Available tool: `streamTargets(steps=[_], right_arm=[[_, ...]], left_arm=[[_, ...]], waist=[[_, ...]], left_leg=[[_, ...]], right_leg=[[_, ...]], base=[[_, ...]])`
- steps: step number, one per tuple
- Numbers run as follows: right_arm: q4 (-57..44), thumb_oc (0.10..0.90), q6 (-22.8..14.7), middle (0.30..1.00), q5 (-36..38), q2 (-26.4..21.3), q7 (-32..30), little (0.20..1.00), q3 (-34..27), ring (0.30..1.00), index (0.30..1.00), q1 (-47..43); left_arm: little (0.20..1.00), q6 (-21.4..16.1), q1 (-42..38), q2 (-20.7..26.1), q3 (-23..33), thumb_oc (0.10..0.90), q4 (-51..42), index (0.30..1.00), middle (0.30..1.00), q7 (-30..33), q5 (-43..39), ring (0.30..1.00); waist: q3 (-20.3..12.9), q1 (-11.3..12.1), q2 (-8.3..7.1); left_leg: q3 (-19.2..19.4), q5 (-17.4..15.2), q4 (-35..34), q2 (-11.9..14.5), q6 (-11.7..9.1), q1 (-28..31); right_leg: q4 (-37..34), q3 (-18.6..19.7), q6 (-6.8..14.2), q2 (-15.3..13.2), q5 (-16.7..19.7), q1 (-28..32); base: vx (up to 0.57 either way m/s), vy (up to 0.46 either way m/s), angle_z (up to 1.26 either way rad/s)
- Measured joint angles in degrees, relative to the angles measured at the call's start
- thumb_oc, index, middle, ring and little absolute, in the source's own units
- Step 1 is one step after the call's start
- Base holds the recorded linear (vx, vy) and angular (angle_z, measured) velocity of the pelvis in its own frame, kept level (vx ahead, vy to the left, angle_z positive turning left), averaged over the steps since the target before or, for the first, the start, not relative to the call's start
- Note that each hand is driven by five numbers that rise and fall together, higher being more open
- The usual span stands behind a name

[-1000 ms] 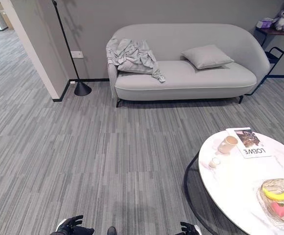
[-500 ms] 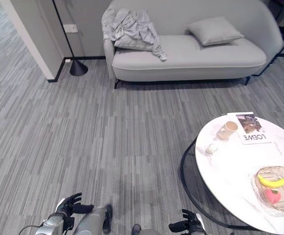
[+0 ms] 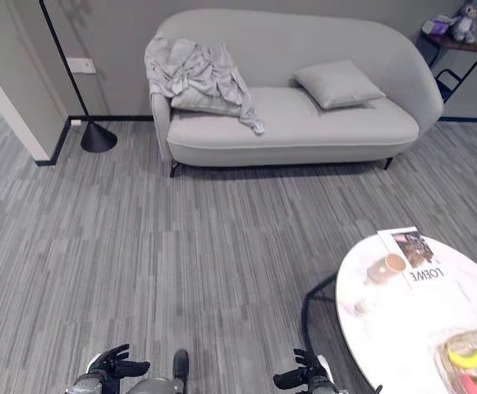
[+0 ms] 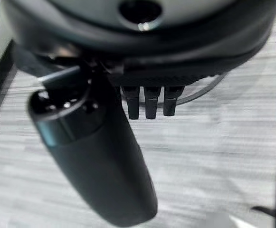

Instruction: Hang the clothes on the sofa on the clothes rack.

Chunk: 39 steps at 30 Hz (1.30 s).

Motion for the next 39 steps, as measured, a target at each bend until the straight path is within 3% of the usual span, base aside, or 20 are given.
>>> streamTargets(steps=[1,2,7,9,12,15,18,20,23,24,25,26,27,29,32,33,34,36,37,39], right_arm=[[-1.0,0.8,-0.1,0.9,0.0,-0.6,-0.3,0.9,-0.6,0.9,0.9,-0.4],[-2.7,0.8,-1.2,0.9,0.1,-1.6,-0.3,0.9,-1.5,0.9,0.9,-1.6],[-3.6,0.8,-0.7,0.9,-0.2,-0.1,0.2,0.9,-0.4,0.9,0.9,-3.4],[-1.2,0.8,0.7,0.9,-0.2,0.4,0.1,0.9,-0.5,0.9,0.9,-2.2],[0.5,0.8,1.1,0.9,-0.2,0.1,0.2,0.9,-2.1,0.9,0.9,-0.5],[1.6,0.8,1.1,0.9,-0.2,-0.2,0.4,0.9,-2.3,0.9,0.9,-0.7],[0.4,0.8,-0.3,0.9,-0.2,-1.8,0.4,0.9,-2.2,0.9,0.9,-0.9],[-0.3,0.8,-0.5,0.9,-0.2,-3.4,0.3,0.9,-2.8,0.9,0.9,-1.7],[0.1,0.8,-0.6,0.9,-0.1,-3.3,0.1,0.9,-2.7,0.9,0.9,-3.3],[0.7,0.8,-0.5,0.9,-0.1,-2.9,-0.1,0.9,-2.8,0.9,0.9,-3.8],[1.8,0.8,-0.5,0.9,0.0,-2.6,-0.2,0.9,-3.1,0.9,0.9,-4.4],[2.3,0.8,-0.2,0.9,0.3,-3.1,-0.1,0.9,-3.7,0.9,0.9,-4.8],[1.5,0.8,-0.1,0.9,0.3,-4.6,-0.3,0.9,-3.0,0.9,0.9,-5.0],[2.0,0.8,0.1,0.9,0.3,-4.1,-0.2,0.9,-1.3,0.9,0.9,-3.1],[3.0,0.8,0.3,0.9,0.3,-3.6,-0.3,0.9,-0.9,0.9,0.9,-3.5],[3.3,0.8,0.3,0.9,0.1,-2.1,-0.2,0.9,-0.9,0.9,0.9,-3.3],[3.8,0.8,0.1,0.9,0.0,-1.5,-0.1,0.9,-0.6,0.9,0.9,-2.0],[3.8,0.8,0.4,0.9,-0.4,-1.7,0.1,0.9,-1.2,0.9,0.9,0.6],[3.9,0.8,0.4,0.9,-0.4,-1.5,0.3,0.9,-0.7,0.9,0.9,1.3],[1.1,0.8,-0.2,0.9,-0.5,-0.1,0.5,0.9,-0.1,0.9,0.9,1.3]], left_arm=[[0.9,0.1,-0.2,-0.2,-0.6,0.8,-1.1,0.9,0.9,0.3,0.0,0.9],[0.9,0.0,-0.8,-0.1,-0.7,0.8,-1.7,0.9,0.9,0.6,0.0,0.9],[0.9,0.0,-0.2,1.7,1.5,0.8,2.0,0.9,0.9,0.8,0.4,0.9],[0.9,0.1,0.2,1.3,0.8,0.8,3.5,0.9,0.9,0.3,0.5,0.9],[0.9,0.0,1.8,-2.0,-0.2,0.8,2.6,0.9,0.9,-0.3,0.6,0.9],[0.9,0.0,2.2,-3.8,-0.2,0.8,2.5,0.9,0.9,-0.4,0.5,0.9],[0.9,-0.4,2.0,-3.5,0.1,0.8,2.1,0.9,0.9,-0.4,0.4,0.9],[0.9,-0.5,1.9,-3.5,0.0,0.8,0.2,0.9,0.9,-0.4,0.3,0.9],[0.9,-1.4,1.0,-1.5,2.2,0.8,-2.3,0.9,0.9,-1.0,-1.3,0.9],[0.9,-2.6,0.5,-0.6,2.6,0.8,-3.5,0.9,0.9,-1.4,-2.8,0.9],[0.9,-3.2,-0.2,-0.2,2.5,0.8,-4.5,0.9,0.9,-1.6,-2.8,0.9],[0.9,-3.2,-0.9,-0.7,1.6,0.8,-4.8,0.9,0.9,-1.4,-2.7,0.9],[0.9,-2.2,-0.1,-0.8,0.7,0.8,-5.0,0.9,0.9,-1.3,-2.4,0.9],[0.9,-2.1,0.0,-1.3,1.0,0.8,-4.4,0.9,0.9,-1.6,-2.8,0.9],[0.9,-2.2,0.1,-2.4,4.6,0.8,-4.0,0.9,0.9,-1.5,-4.7,0.9],[0.9,-2.4,1.1,-2.1,7.1,0.8,-3.5,0.9,0.9,-1.4,-5.3,0.9],[0.9,-2.0,2.2,-1.8,7.1,0.8,-2.9,0.9,0.9,-1.0,-5.3,0.9],[0.9,-1.3,3.8,-1.7,4.4,0.8,-1.1,0.9,0.9,-1.3,-5.1,0.9],[0.9,-1.3,4.2,-1.3,4.2,0.8,-0.7,0.9,0.9,-1.2,-4.8,0.9],[0.9,1.2,5.6,-0.1,3.2,0.8,2.3,0.9,0.9,-1.0,-4.2,0.9]], waist=[[0.6,-0.7,2.94],[1.9,-2.8,6.32],[1.8,-4.1,3.2],[1.8,-5.6,1.27],[1.4,-5.3,3.13],[-0.3,-4.9,4.84],[-1.3,-3.7,3.56],[-0.6,-3.7,3.41],[2.2,-1.4,0.76],[3.1,-0.3,-0.95],[3.5,0.6,-0.79],[4.0,0.8,1.17],[3.9,-0.3,3.13],[3.5,-0.8,3.89],[4.2,1.0,3.35],[4.2,1.3,0.08],[2.2,1.3,-0.98],[-0.3,1.0,2.68],[-0.9,1.5,3.3],[-2.2,1.7,-0.02]], left_leg=[[-0.7,-2.9,0.4,0.3,0.3,2.2],[-3.4,-3.7,0.2,1.2,-1.9,4.9],[-6.2,-13.1,2.9,2.3,-5.1,11.0],[-9.2,-14.3,0.0,2.5,-6.3,16.2],[-9.7,-15.5,4.9,5.7,-9.9,19.6],[-9.6,-13.6,11.6,9.2,-12.5,18.6],[-9.9,-11.1,28.5,9.5,-17.1,11.6],[-10.7,-2.1,49.2,9.1,-16.7,-0.6],[-6.9,-1.5,67.9,8.9,-13.3,-15.9],[-3.1,-2.8,64.2,8.8,-11.4,-19.6],[-0.8,-2.7,57.0,9.3,-10.9,-21.8],[0.4,-2.8,47.3,11.6,-11.3,-22.8],[0.2,-0.3,15.2,11.9,-12.8,-20.0],[0.0,2.3,-0.9,9.2,-12.4,-19.5],[-1.4,3.2,-0.8,7.8,-11.9,-21.6],[4.7,2.9,3.8,5.1,-7.9,-21.0],[7.5,2.4,7.1,2.1,-3.4,-19.8],[10.6,-1.5,7.0,0.1,5.9,-13.7],[11.2,-2.0,4.7,0.3,6.8,-11.2],[9.4,1.1,2.4,-0.6,6.1,-6.9]], right_leg=[[-2.2,-3.3,-1.0,-2.3,-2.8,-6.4],[-22.0,-10.4,-1.8,-2.8,-5.0,-10.2],[-58.4,1.9,5.0,11.8,-0.3,-13.4],[-58.6,-1.1,4.5,11.4,-0.4,-14.3],[-51.9,-4.5,-2.9,12.5,7.9,-11.8],[-55.4,-7.1,-3.7,15.4,8.5,-6.8],[-60.1,-6.0,-9.7,17.1,8.6,-0.3],[-60.6,-5.9,-12.0,18.4,7.0,1.8],[-61.0,-4.0,-13.7,18.6,5.0,6.1],[-62.1,-3.1,-12.8,17.8,3.9,7.5],[-62.8,-3.8,-9.7,17.5,1.1,9.0],[-56.7,-4.9,-10.9,18.2,-1.1,7.8],[-54.8,-3.3,-11.8,19.7,-2.8,8.6],[-61.9,-2.1,-11.6,21.8,-2.1,15.6],[-63.9,2.0,-11.2,24.2,-3.7,20.2],[-63.5,2.9,-5.4,22.5,-7.1,23.1],[-59.9,2.8,-4.9,22.8,-7.2,22.8],[-52.9,2.6,-4.1,28.0,-7.5,22.7],[-49.2,1.5,-1.9,29.5,-8.6,22.3],[-27.8,-5.2,-2.0,20.9,-14.6,13.9]], base=[[0.57,0.034,0.71],[0.35,-0.033,0.6],[0.6,-0.134,0.42],[0.51,-0.2,1.09],[0.53,-0.27,0.65],[0.33,-0.237,0.24],[0.29,-0.291,-0.03],[0.21,-0.267,0.02],[0.27,-0.144,-0.28],[0.32,0.003,-0.46],[0.33,0.059,-0.44],[0.37,0.091,-0.52],[0.52,0.113,-0.64],[0.56,0.091,-0.52],[0.59,0.157,-0.61],[0.57,0.199,-0.45],[0.6,0.234,-0.2],[0.45,0.247,-0.04],[0.28,0.224,-0.6],[0.22,0.227,-0.66]])
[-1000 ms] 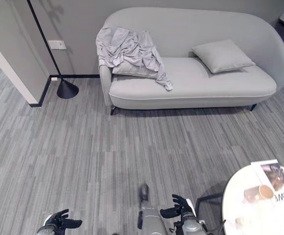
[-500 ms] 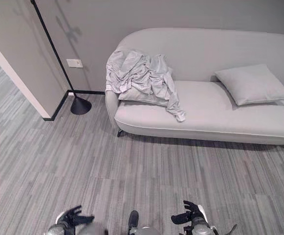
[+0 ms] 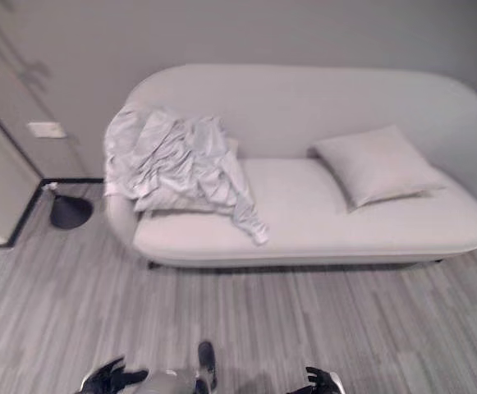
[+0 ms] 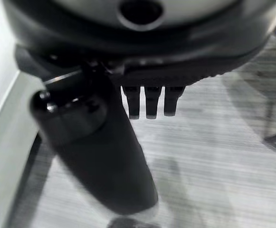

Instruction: Hang the clothes on the sofa on the clothes rack.

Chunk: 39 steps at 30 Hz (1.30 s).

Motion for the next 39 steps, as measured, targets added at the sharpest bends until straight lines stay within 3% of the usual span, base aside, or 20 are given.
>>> streamTargets(steps=[4,6,8,9,10,11,14,15,20,21,24,25,26,27,28,30,32,34,36,39], right_arm=[[-2.7,0.8,0.4,0.9,0.0,-1.4,-0.3,0.9,-0.4,0.9,0.9,0.2],[-3.8,0.8,0.2,0.9,0.0,-1.4,-0.5,0.9,-0.7,0.9,0.9,-0.3],[-5.6,0.8,0.0,0.9,0.1,-2.0,-0.5,0.9,-1.5,0.9,0.9,-1.4],[-6.3,0.8,0.0,0.9,0.1,-1.8,-0.4,0.9,-1.4,0.9,0.9,-2.2],[-6.4,0.8,-0.3,0.9,0.1,-1.1,-0.3,0.9,-1.2,0.9,0.9,-3.4],[-6.3,0.8,-0.1,0.9,0.1,-1.0,-0.3,0.9,-1.1,0.9,0.9,-3.7],[-5.7,0.8,0.3,0.9,0.1,-1.2,-0.6,0.9,-1.6,0.9,0.9,-0.5],[-5.6,0.8,0.8,0.9,0.1,-1.8,-0.6,0.9,-1.7,0.9,0.9,1.3],[-6.0,0.8,0.6,0.9,0.1,-2.1,-0.6,0.9,-3.2,0.9,0.9,-0.4],[-6.2,0.8,-0.1,0.9,0.1,-1.7,-0.6,0.9,-4.7,0.9,0.9,-1.4],[-4.5,0.8,0.1,0.9,0.1,-2.7,-0.9,0.9,-4.8,0.9,0.9,-4.0],[-4.5,0.8,-0.1,0.9,0.1,-2.8,-0.9,0.9,-4.7,0.9,0.9,-5.3],[-5.3,0.8,0.1,0.9,0.2,-5.8,-0.9,0.9,-5.2,0.9,0.9,-5.3],[-5.1,0.8,0.5,0.9,0.2,-5.6,-1.7,0.9,-6.5,0.9,0.9,-3.1],[-4.9,0.8,0.5,0.9,0.2,-5.6,-2.0,0.9,-6.5,0.9,0.9,-2.1],[-4.3,0.8,1.8,0.9,0.2,-5.9,-2.0,0.9,-7.5,0.9,0.9,-1.8],[-4.5,0.8,1.8,0.9,0.2,-6.3,-2.1,0.9,-9.3,0.9,0.9,0.8],[-5.4,0.8,1.9,0.9,0.1,-8.4,-1.8,0.9,-8.2,0.9,0.9,1.4],[-8.9,0.8,2.2,0.9,0.0,-7.7,-1.4,0.9,-5.7,0.9,0.9,0.9],[-15.0,0.8,2.3,0.9,-0.2,-6.5,-0.8,0.9,-4.9,0.9,0.9,0.6]], left_arm=[[0.9,-0.3,-3.4,-0.6,-0.2,0.8,0.4,0.9,0.9,-0.3,0.1,0.9],[0.9,-1.2,-4.0,-0.5,-0.2,0.8,-2.4,0.9,0.9,-0.1,0.1,0.9],[0.9,-1.5,-3.7,-0.4,0.2,0.8,-4.4,0.9,0.9,0.7,-0.2,0.9],[0.9,-1.6,-3.7,0.2,0.3,0.8,-4.5,0.9,0.9,1.1,-0.2,0.9],[0.9,-1.5,-3.9,1.0,0.7,0.8,-4.3,0.9,0.9,1.9,-0.2,0.9],[0.9,-1.5,-3.9,1.4,0.9,0.8,-4.3,0.9,0.9,2.0,-0.2,0.9],[0.9,-1.3,-2.7,0.7,1.0,0.8,-3.7,0.9,0.9,1.9,-0.2,0.9],[0.9,-1.4,-1.6,-0.7,0.5,0.8,-4.5,0.9,0.9,1.4,-0.2,0.9],[0.9,-1.0,-1.1,-1.6,0.3,0.8,-5.1,0.9,0.9,0.9,-0.2,0.9],[0.9,-1.5,-3.9,-1.0,-1.2,0.8,-9.0,0.9,0.9,1.2,-0.5,0.9],[0.9,-1.6,-5.1,-1.5,-1.1,0.8,-11.0,0.9,0.9,0.8,-3.0,0.9],[0.9,-1.5,-5.1,-1.4,-1.9,0.8,-11.0,0.9,0.9,1.5,-3.5,0.9],[0.9,-1.8,-5.0,-3.3,-3.1,0.8,-11.8,0.9,0.9,1.5,-4.9,0.9],[0.9,-1.2,-5.6,-3.3,-5.7,0.8,-12.2,0.9,0.9,1.4,-4.8,0.9],[0.9,-1.3,-5.7,-3.4,-6.3,0.8,-12.3,0.9,0.9,1.2,-4.8,0.9],[0.9,-0.9,-7.5,-3.4,-5.9,0.8,-11.9,0.9,0.9,1.2,-4.4,0.9],[0.9,-1.0,-6.2,-3.5,-6.8,0.8,-10.0,0.9,0.9,0.7,-2.9,0.9],[0.9,-1.7,-4.1,-3.4,-7.1,0.8,-11.0,0.9,0.9,0.7,-1.9,0.9],[0.9,-1.4,-3.3,-1.2,-6.4,0.8,-11.9,0.9,0.9,0.8,-0.8,0.9],[0.9,-1.4,-2.8,2.7,-5.5,0.8,-13.4,0.9,0.9,1.2,-0.2,0.9]], waist=[[1.1,-2.5,0.94],[2.3,-2.5,2.59],[2.8,-1.9,4.15],[2.9,-1.7,4.11],[3.1,-2.4,3.64],[3.3,-2.5,3.04],[3.9,-4.2,0.6],[3.8,-3.7,0.25],[4.0,-3.0,1.03],[6.5,-2.4,-1.74],[7.6,-1.7,-2.19],[7.6,-2.4,-1.81],[7.3,-3.4,4.84],[5.8,-4.1,4.96],[4.8,-4.1,3.89],[5.3,-4.2,4.02],[2.0,-4.5,4.12],[-0.6,-3.5,9.0],[-0.5,-3.1,7.66],[0.0,-3.7,4.97]], left_leg=[[-5.8,-2.4,0.1,-2.2,-0.4,5.4],[-7.8,-3.9,0.1,-1.4,-1.4,8.2],[-8.4,-4.7,-1.0,-0.2,-3.3,10.8],[-8.8,-5.2,-1.5,0.3,-4.5,11.6],[-10.7,-6.5,-2.1,1.9,-7.3,12.8],[-11.2,-7.0,-2.0,2.7,-8.4,13.4],[-17.2,-8.7,-2.0,3.5,-11.5,16.6],[-16.4,-10.2,-1.7,5.3,-13.9,18.1],[-13.6,-12.0,5.4,9.2,-17.8,16.4],[-14.0,-12.2,29.7,8.0,-21.3,2.4],[-16.9,-13.3,37.1,7.8,-20.3,-5.5],[-16.2,-12.8,30.2,9.7,-19.4,-4.8],[-18.5,-9.7,14.2,22.3,-20.0,-3.3],[-17.0,-5.7,1.6,27.5,-20.1,-3.7],[-15.4,-5.1,-2.8,28.8,-19.9,-4.9],[-13.4,-5.8,1.3,27.2,-20.5,-5.5],[-13.1,-5.1,2.1,18.1,-19.9,-0.8],[-11.8,-2.6,-0.7,15.7,-19.1,4.3],[-9.7,-1.3,-2.1,12.1,-18.3,5.9],[-11.1,-2.1,-2.7,7.5,-14.8,6.3]], right_leg=[[27.1,0.2,3.9,-15.8,2.6,-14.1],[25.7,0.8,4.4,-21.1,2.8,-19.4],[6.6,-5.4,5.4,-25.5,3.5,-19.7],[-4.1,-6.2,6.6,-25.4,5.3,-19.7],[-23.8,-2.6,7.8,-19.8,10.4,-19.2],[-30.4,-0.4,6.9,-16.9,13.4,-18.5],[-36.0,7.5,4.4,-12.0,22.9,-14.4],[-36.2,5.7,0.1,-10.6,28.8,-12.6],[-36.2,3.7,-3.8,-6.3,25.8,-10.5],[-36.5,2.4,-4.6,-9.0,25.1,-11.1],[-36.4,3.0,-4.8,-9.9,24.9,-10.5],[-36.6,3.7,-2.0,-9.9,22.1,-10.6],[-12.6,3.6,-5.9,-6.0,8.0,-15.8],[-12.4,1.7,-3.5,-6.7,7.0,-17.0],[-12.5,1.7,-3.4,-8.2,7.1,-18.4],[-17.7,2.5,0.7,-10.8,9.8,-15.4],[-23.3,0.1,2.1,-16.5,12.7,-12.2],[-23.7,-1.2,3.2,-16.6,14.2,-11.8],[-20.1,-5.3,2.3,-22.6,14.1,-12.7],[-16.2,-2.8,3.0,-26.2,17.2,-14.2]], base=[[0.2,0.144,0.73],[0.26,-0.036,0.48],[0.23,-0.151,0.12],[0.23,-0.175,0.18],[0.28,-0.181,0.31],[0.24,-0.143,0.59],[0.2,-0.156,0.98],[0.22,-0.191,0.62],[0.09,-0.13,0.17],[0.0,-0.001,0.42],[0.13,0.117,-0.07],[0.38,0.543,-0.68],[0.38,0.671,-0.22],[0.47,0.942,0.12],[0.34,0.774,0.38],[0.28,0.657,0.0],[0.15,0.519,-0.12],[0.09,0.413,-0.41],[0.06,0.264,-0.31],[0.09,0.243,0.23]])
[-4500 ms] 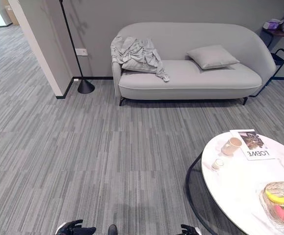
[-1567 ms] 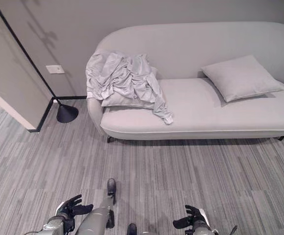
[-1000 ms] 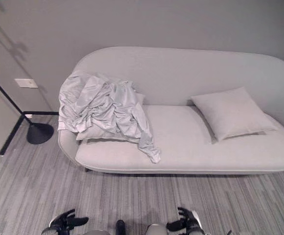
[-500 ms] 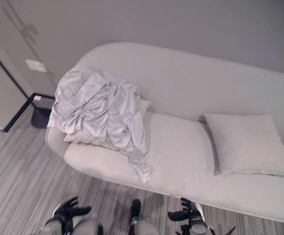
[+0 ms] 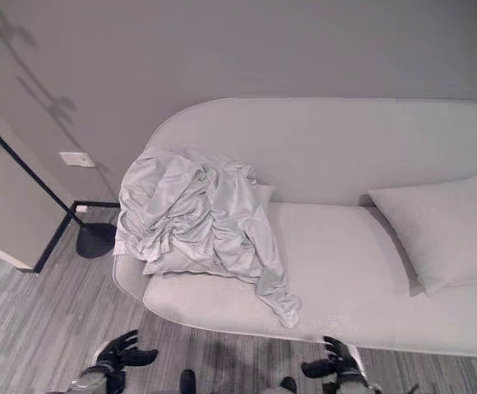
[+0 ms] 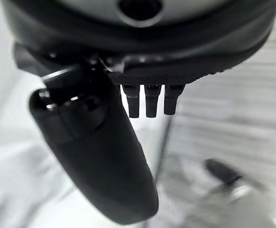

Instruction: Hang the clothes on the sofa on the clothes rack.

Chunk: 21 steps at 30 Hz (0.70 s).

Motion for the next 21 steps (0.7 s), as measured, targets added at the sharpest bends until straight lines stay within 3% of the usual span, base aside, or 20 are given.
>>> streamTargets(steps=[1,2,3,5,6,7,9,12,14,18,19,21], right_arm=[[-1.8,0.8,0.0,0.9,-0.5,-0.1,0.0,0.9,0.0,0.9,0.9,-0.3],[-4.7,0.8,0.1,0.9,-1.8,-0.2,-0.1,0.9,-0.2,0.9,0.9,-0.1],[-10.1,0.8,-0.6,0.9,-2.2,-1.3,-0.1,0.9,-0.3,0.9,0.9,-1.1],[-11.7,0.8,-1.8,0.9,-4.0,-2.8,-0.9,0.9,-0.5,0.9,0.9,-3.8],[-13.2,0.8,-2.0,0.9,-4.2,-4.3,-1.4,0.9,-1.0,0.9,0.9,-5.6],[-14.0,0.8,-2.0,0.9,-4.3,-7.1,-1.5,0.9,-3.7,0.9,0.9,-5.9],[-14.4,0.8,-0.9,0.9,-4.7,-12.8,-1.9,0.9,-7.3,0.9,0.9,-6.9],[-16.1,0.8,-1.2,0.9,-6.0,-18.4,-3.6,0.9,-10.6,0.9,0.9,-11.6],[-15.1,0.8,-0.8,0.9,-5.8,-23.6,-3.5,0.9,-5.0,0.9,0.9,-19.5],[-9.9,0.8,-2.2,0.9,-0.6,-24.1,-4.2,0.9,0.7,0.9,0.9,-32.8],[-3.5,0.8,-2.4,0.9,4.2,-24.4,-4.5,0.9,6.1,0.9,0.9,-42.3],[-1.6,0.8,-2.8,0.9,7.9,-24.5,-4.6,0.9,7.5,0.9,0.9,-48.3]], left_arm=[[0.9,0.0,0.1,0.6,0.2,0.8,-0.3,0.9,0.9,0.3,0.1,0.9],[0.9,0.3,0.8,1.4,0.6,0.8,-1.8,0.9,0.9,0.5,0.3,0.9],[0.9,0.2,2.1,3.0,1.5,0.8,-5.0,0.9,0.9,0.8,0.3,0.9],[0.9,0.4,1.4,4.1,2.3,0.8,-6.2,0.9,0.9,1.6,0.3,0.9],[0.9,0.2,1.7,4.6,2.3,0.8,-9.0,0.9,0.9,2.1,0.3,0.9],[0.9,0.8,1.6,4.1,1.9,0.8,-13.1,0.9,0.9,1.8,0.3,0.9],[0.9,1.2,4.2,4.3,1.7,0.8,-25.6,0.9,0.9,1.5,0.3,0.9],[0.9,-1.4,1.5,4.7,2.2,0.8,-32.2,0.9,0.9,1.4,0.3,0.9],[0.9,-1.1,-3.8,5.8,1.0,0.8,-33.2,0.9,0.9,1.7,0.3,0.9],[0.9,-1.5,-9.4,7.8,-2.4,0.8,-35.8,0.9,0.9,2.5,0.3,0.9],[0.9,-1.6,-15.1,10.6,-5.6,0.8,-36.0,0.9,0.9,2.9,0.3,0.9],[0.9,-2.8,-20.7,10.8,-5.7,0.8,-36.2,0.9,0.9,4.4,0.3,0.9]], waist=[[0.6,0.0,0.3],[0.8,-0.2,0.6],[2.0,0.3,0.47],[3.0,-0.1,-0.73],[3.6,0.0,-1.42],[4.3,-0.9,-1.15],[4.6,0.8,0.19],[4.2,0.4,1.66],[4.2,-0.4,2.13],[4.2,-0.2,2.11],[4.4,0.0,1.97],[6.1,1.2,2.03]], left_leg=[[-0.4,0.5,0.2,-0.2,0.6,0.5],[-0.4,0.3,0.2,0.2,0.9,1.0],[-0.2,0.0,0.2,0.5,1.2,1.5],[-0.5,-0.2,0.2,-0.2,1.5,1.5],[-0.8,-0.1,0.1,-0.8,1.4,1.4],[-3.6,-1.1,0.1,-1.5,0.8,1.6],[-4.1,-1.1,0.1,-0.6,0.3,2.4],[-4.8,-1.7,0.1,0.8,-0.7,3.7],[-5.6,-1.8,0.0,1.5,-1.1,2.6],[-6.4,-0.8,0.6,1.7,-1.5,-0.6],[-7.1,0.2,0.9,1.6,-1.8,-4.3],[-7.6,1.5,0.7,1.6,-2.2,-7.0]], right_leg=[[3.9,3.2,0.0,0.0,0.2,-2.1],[4.7,4.1,0.8,1.2,-2.6,-3.0],[3.2,3.5,0.4,4.8,-4.0,-4.7],[0.8,4.2,1.2,9.2,-3.6,-6.4],[-2.7,6.2,1.9,12.2,-2.8,-6.2],[-7.8,7.9,1.1,13.7,0.6,-3.4],[-17.7,9.7,0.6,15.6,5.5,2.6],[-20.4,8.2,-1.0,17.0,6.4,5.5],[-20.4,6.9,-1.2,17.6,6.0,4.8],[-20.2,6.0,-1.8,17.8,6.6,2.1],[-20.1,5.3,-2.0,17.6,7.8,-1.2],[-20.1,4.9,-2.7,17.6,8.8,-3.9]], base=[[0.06,0.095,0.3],[0.08,0.07,0.05],[0.05,0.031,0.12],[0.11,-0.002,0.13],[0.19,-0.017,0.53],[0.23,-0.024,0.63],[0.2,-0.059,0.33],[0.14,-0.051,0.14],[0.03,-0.03,0.12],[-0.11,-0.017,0.12],[-0.14,-0.023,0.23],[-0.13,-0.011,0.19]])
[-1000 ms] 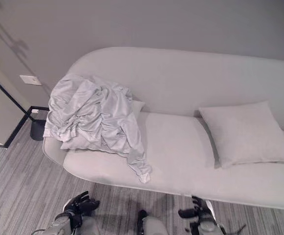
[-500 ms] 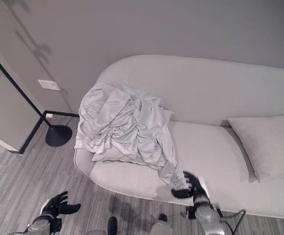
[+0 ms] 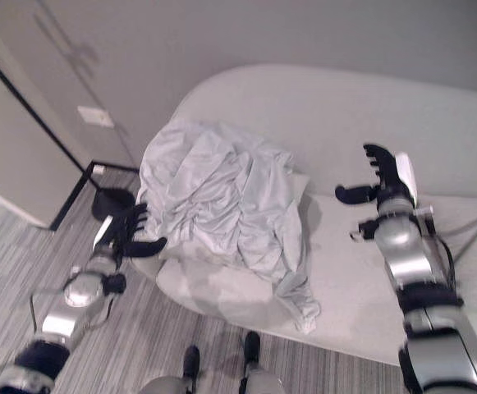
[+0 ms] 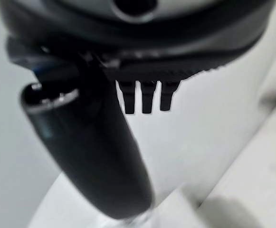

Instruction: Hang the clothes on the sofa on the clothes rack.

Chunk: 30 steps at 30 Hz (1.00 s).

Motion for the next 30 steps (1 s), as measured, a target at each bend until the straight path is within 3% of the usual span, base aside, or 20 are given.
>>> streamTargets(steps=[3,5,7,8,11,15,21,25,30], right_arm=[[3.2,0.8,-0.7,0.9,4.1,0.1,-0.1,0.9,4.6,0.9,0.9,-7.8],[6.2,0.8,-0.9,0.9,7.3,0.2,-0.3,0.9,7.1,0.9,0.9,-15.6],[8.9,0.8,-0.9,0.9,9.0,0.5,-0.6,0.9,9.7,0.9,0.9,-19.3],[14.2,0.8,-0.8,0.9,10.0,0.8,-1.0,0.9,14.5,0.9,0.9,-26.6],[17.2,0.8,-1.0,0.9,11.1,1.7,-1.5,0.9,18.6,0.9,0.9,-36.1],[19.0,0.8,-1.6,0.9,11.6,3.0,-2.4,0.9,23.2,0.9,0.9,-43.0],[19.5,0.8,-1.6,0.9,14.0,5.7,-1.6,0.9,25.8,0.9,0.9,-42.8],[19.1,0.8,-1.6,0.9,18.7,11.4,0.1,0.9,26.8,0.9,0.9,-40.6],[13.6,0.8,-1.7,0.9,20.1,11.9,0.0,0.9,28.5,0.9,0.9,-37.5]], left_arm=[[0.9,-0.3,-5.5,1.6,-0.3,0.8,0.2,0.9,0.9,2.4,0.0,0.9],[0.9,-0.8,-11.7,5.5,-1.6,0.8,0.5,0.9,0.9,4.5,0.0,0.9],[0.9,-0.8,-14.9,6.9,-2.7,0.8,0.8,0.9,0.9,6.2,0.0,0.9],[0.9,-1.1,-21.2,9.6,-6.5,0.8,3.0,0.9,0.9,7.5,0.0,0.9],[0.9,-1.3,-35.7,12.4,-12.3,0.8,10.2,0.9,0.9,8.2,0.8,0.9],[0.9,-1.9,-48.1,15.4,-17.5,0.8,17.4,0.9,0.9,10.6,2.3,0.9],[0.9,-2.2,-49.2,15.9,-20.0,0.8,18.6,0.9,0.9,11.4,2.7,0.9],[0.9,-1.8,-50.7,16.4,-23.3,0.8,23.9,0.9,0.9,10.9,4.5,0.9],[0.9,-1.6,-54.6,17.3,-25.6,0.8,25.4,0.9,0.9,10.8,4.8,0.9]], waist=[[1.8,1.4,0.35],[4.6,1.9,0.59],[5.0,2.0,0.58],[5.0,2.1,0.58],[5.9,1.7,0.73],[6.7,1.1,1.35],[6.8,0.8,1.56],[6.8,-0.3,1.56],[6.8,-0.5,1.57]], left_leg=[[-0.6,0.8,0.1,0.1,-0.4,-2.9],[-1.1,1.6,-0.2,0.2,-0.8,-5.0],[-1.4,1.7,-0.1,0.2,-0.9,-6.2],[-1.4,2.0,0.0,-0.1,-1.0,-8.9],[-0.7,2.8,-0.3,-0.4,-0.9,-12.0],[-0.2,2.8,-0.3,-0.4,-0.9,-14.5],[1.7,2.8,0.2,-0.5,-1.0,-14.5],[2.9,2.3,1.2,-0.7,-1.6,-14.6],[3.7,2.3,1.9,-0.8,-1.6,-16.8]], right_leg=[[0.0,-0.6,-0.5,0.1,0.5,-2.6],[0.0,-0.9,-0.7,0.1,0.9,-4.5],[0.0,-1.2,-0.7,0.1,1.0,-5.5],[0.0,-1.2,-0.7,-0.2,1.3,-8.2],[0.0,-0.9,-0.9,-0.4,2.3,-11.6],[0.0,-0.8,-1.0,-0.4,2.3,-14.2],[0.0,0.3,-1.1,-0.4,2.4,-14.5],[0.0,1.4,-1.1,-0.5,2.4,-14.6],[0.1,2.3,-1.3,-0.5,2.5,-16.8]], base=[[-0.06,0.013,0.09],[-0.03,0.024,0.11],[-0.04,0.027,0.1],[-0.03,0.023,0.04],[0.0,0.02,-0.03],[0.01,0.019,-0.03],[0.03,0.02,-0.08],[0.04,0.011,-0.14],[0.04,0.002,-0.06]])
